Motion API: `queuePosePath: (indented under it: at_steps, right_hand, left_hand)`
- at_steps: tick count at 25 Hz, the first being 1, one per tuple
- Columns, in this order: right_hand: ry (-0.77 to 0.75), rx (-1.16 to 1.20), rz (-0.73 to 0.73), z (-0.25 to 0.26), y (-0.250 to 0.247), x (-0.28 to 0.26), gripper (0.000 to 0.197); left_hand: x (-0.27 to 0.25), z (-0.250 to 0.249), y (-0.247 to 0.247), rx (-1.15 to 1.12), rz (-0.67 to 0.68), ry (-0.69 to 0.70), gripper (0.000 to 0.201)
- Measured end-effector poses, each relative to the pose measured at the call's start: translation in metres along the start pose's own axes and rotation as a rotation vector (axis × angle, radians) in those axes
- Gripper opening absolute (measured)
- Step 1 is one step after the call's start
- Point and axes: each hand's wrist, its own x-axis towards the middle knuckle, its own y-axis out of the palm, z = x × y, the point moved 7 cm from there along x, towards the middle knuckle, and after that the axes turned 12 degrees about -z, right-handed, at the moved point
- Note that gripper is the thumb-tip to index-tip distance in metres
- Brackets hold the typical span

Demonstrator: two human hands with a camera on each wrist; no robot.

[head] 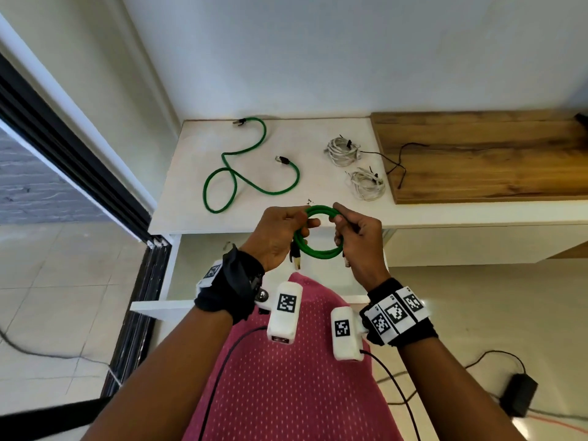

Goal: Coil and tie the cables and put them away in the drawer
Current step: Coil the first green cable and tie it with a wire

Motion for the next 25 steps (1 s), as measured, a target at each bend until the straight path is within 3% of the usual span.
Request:
queuePosePath:
  at_steps: [4,6,10,13,16,20,25]
  right_hand:
    - [0.123,0.012,0.085,-0.021,0.002,0.053,0.023]
    - [0.128,-0.082,-0.028,-0.028,-0.02,0.106,0.023]
    - [-0.005,-0.439,-0.458,-0.025,-0.089,0.213,0.015]
    - [-0.05,-0.724,-0.43,-0.04,-0.091,0.264,0.02]
    - [-0.043,-0.924,-0.418,-0.053,-0.075,0.286,0.037]
    - [-0.005,-1.033,-0.423,-0.046,-0.06,0.293,0.022]
    - [0.037,-0.789,-0.477,-0.026,-0.072,0.289,0.017]
  left_hand:
    - [0.047,0.014,0.011,-0.079,-0.141,-0.03,0.025]
    - [0.071,0.016,0.016,-0.098,-0.167,-0.014,0.022]
    - [0.116,0.011,0.016,-0.119,-0.22,0.032,0.018]
    - [0.138,0.013,0.013,-0.121,-0.248,0.036,0.018]
    - [0.152,0.017,0.012,-0.128,-0.258,0.017,0.018]
    - [0.156,0.023,0.013,-0.15,-0.253,-0.012,0.016]
    - [0.146,0.019,0.018,-0.163,-0.209,-0.019,0.015]
